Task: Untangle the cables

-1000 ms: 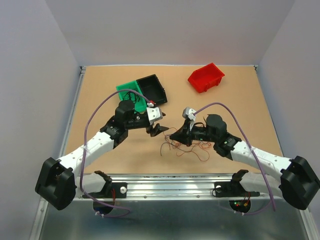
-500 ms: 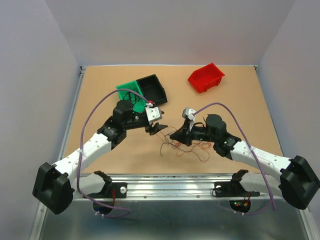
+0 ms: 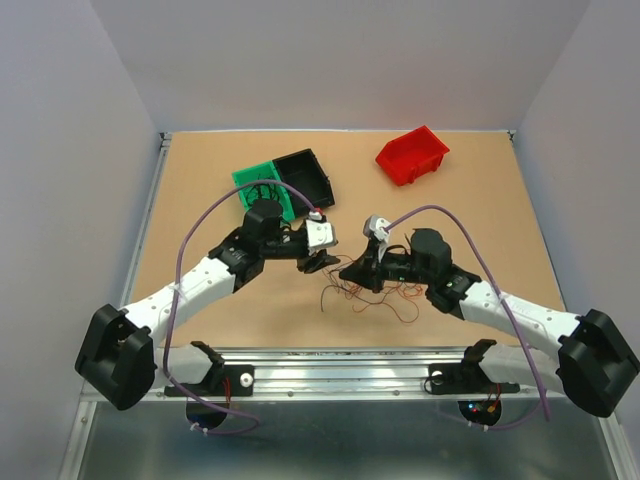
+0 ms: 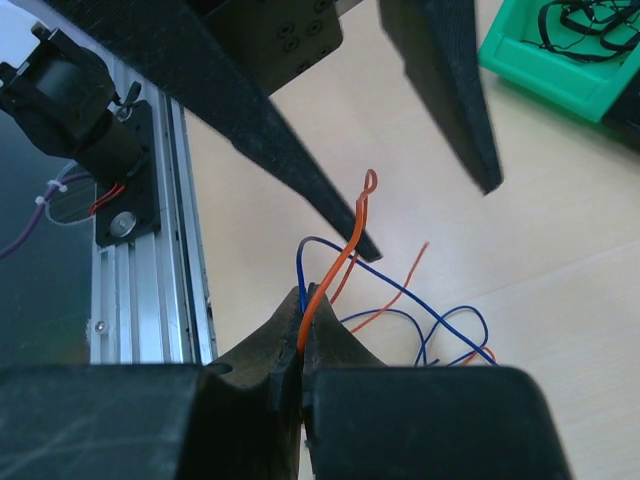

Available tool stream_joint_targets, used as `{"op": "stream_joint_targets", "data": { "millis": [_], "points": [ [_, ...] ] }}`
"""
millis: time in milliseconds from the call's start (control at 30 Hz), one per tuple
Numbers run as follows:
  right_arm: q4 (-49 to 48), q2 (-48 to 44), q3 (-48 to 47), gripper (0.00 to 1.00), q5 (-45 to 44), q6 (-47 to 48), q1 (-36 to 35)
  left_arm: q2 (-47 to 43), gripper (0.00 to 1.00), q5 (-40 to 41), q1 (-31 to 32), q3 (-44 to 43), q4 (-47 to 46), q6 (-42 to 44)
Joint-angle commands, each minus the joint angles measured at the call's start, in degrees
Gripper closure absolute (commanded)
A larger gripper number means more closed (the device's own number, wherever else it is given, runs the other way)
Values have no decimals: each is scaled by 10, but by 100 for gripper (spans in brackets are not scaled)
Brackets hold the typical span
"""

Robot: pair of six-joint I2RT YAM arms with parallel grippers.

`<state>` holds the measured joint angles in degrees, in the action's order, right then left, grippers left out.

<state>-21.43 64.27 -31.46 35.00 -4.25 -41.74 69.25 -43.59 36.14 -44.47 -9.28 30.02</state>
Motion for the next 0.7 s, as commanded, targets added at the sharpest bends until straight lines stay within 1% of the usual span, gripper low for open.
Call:
{"op": "stream_joint_targets", "data": {
  "millis": [0, 33, 100, 133, 233, 300, 333, 400, 433, 500, 533, 567, 600, 633, 667],
  "points": [
    [-23, 5, -45, 99, 14, 9, -7, 9, 51, -11, 10, -33, 5, 21],
    [-23, 6, -46, 99, 15, 8, -6, 9, 71, -8, 10, -34, 6, 21],
    [-23, 10, -47, 98, 18, 7, -6, 10, 100, 4, 10, -38, 5, 15],
    [-22, 9, -47, 93, 18, 7, -7, 8, 100, 10, 10, -39, 2, 8],
    [-20, 14, -46, 66, 9, 11, -6, -3, 100, 39, 10, -41, -5, -7],
    [-16, 21, -47, 62, -4, 17, -7, -19, 100, 71, 10, -48, -10, -32],
    [-12, 24, -50, 55, -12, 17, -6, -25, 100, 93, 10, -64, -5, -48],
    [-7, 41, -54, 53, -36, 21, -6, -40, 100, 113, 9, -90, 12, -59],
    [-1, 47, -58, 53, -42, 24, -6, -45, 100, 125, 10, -124, 20, -65],
    [3, 73, -72, 50, -54, 25, -6, -49, 100, 149, 9, -158, 46, -73],
    [6, 80, -81, 45, -56, 26, -6, -47, 100, 157, 9, -199, 64, -77],
    [6, 88, -86, 44, -56, 25, -6, -40, 100, 167, 9, -222, 76, -80],
    [6, 102, -91, 44, -58, 24, -6, -33, 100, 168, 10, -246, 89, -81],
    [5, 110, -94, 44, -60, 24, -6, -26, 100, 169, 10, -296, 105, -83],
    [5, 114, -101, 49, -63, 24, -6, -18, 100, 180, 10, -321, 129, -87]
  ]
}}
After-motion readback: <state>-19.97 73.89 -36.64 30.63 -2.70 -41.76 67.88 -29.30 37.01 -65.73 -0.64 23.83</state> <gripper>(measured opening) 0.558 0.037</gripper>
